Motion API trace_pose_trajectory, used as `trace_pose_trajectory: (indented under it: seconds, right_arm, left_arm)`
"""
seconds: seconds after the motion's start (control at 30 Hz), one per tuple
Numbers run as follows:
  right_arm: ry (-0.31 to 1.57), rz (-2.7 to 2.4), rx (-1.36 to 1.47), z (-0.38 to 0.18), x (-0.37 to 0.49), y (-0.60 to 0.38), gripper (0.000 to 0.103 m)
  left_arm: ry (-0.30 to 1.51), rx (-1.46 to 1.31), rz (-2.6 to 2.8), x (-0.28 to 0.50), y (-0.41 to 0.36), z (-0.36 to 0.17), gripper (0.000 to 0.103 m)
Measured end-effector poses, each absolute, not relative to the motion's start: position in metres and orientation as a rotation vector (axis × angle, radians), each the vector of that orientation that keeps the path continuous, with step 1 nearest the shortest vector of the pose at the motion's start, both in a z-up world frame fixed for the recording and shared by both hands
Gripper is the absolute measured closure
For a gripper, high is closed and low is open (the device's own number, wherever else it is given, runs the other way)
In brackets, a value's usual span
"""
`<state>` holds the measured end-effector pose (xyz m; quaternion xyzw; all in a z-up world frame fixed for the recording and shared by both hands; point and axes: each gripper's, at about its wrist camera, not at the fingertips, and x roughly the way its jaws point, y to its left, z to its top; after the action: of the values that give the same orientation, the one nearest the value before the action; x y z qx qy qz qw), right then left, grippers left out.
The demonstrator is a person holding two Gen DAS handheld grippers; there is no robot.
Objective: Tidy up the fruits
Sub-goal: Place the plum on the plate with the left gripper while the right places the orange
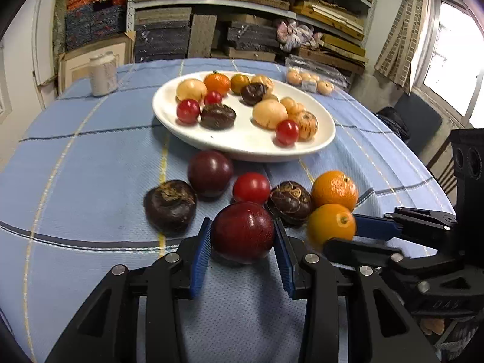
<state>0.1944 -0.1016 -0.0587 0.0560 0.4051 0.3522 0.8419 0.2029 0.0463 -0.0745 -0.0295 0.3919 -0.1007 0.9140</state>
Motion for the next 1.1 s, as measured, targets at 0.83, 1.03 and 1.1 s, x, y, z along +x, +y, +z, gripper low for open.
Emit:
trace_pose_trajectory:
  seconds: [0.83,1.03,1.1]
  right_arm:
    - [0.801,0.605,0.162,-0.003,0.36,-0.087,0.067]
    - [0.828,0.611,0.13,-0.02,0.374,-0.071,0.067]
    - [0.833,0.609,0.116,-0.025,0.376,-0.068,0.067]
  left_arm:
    - [0.835,-0.033,-0.198,0.313,0.015,-0.059,0.063]
    - [0.856,-0.028,-0.205,0.322,0.014,-0.07,0.063]
    - [0.855,-0.027,-0.207,0.322,0.014,-0.071,0.063]
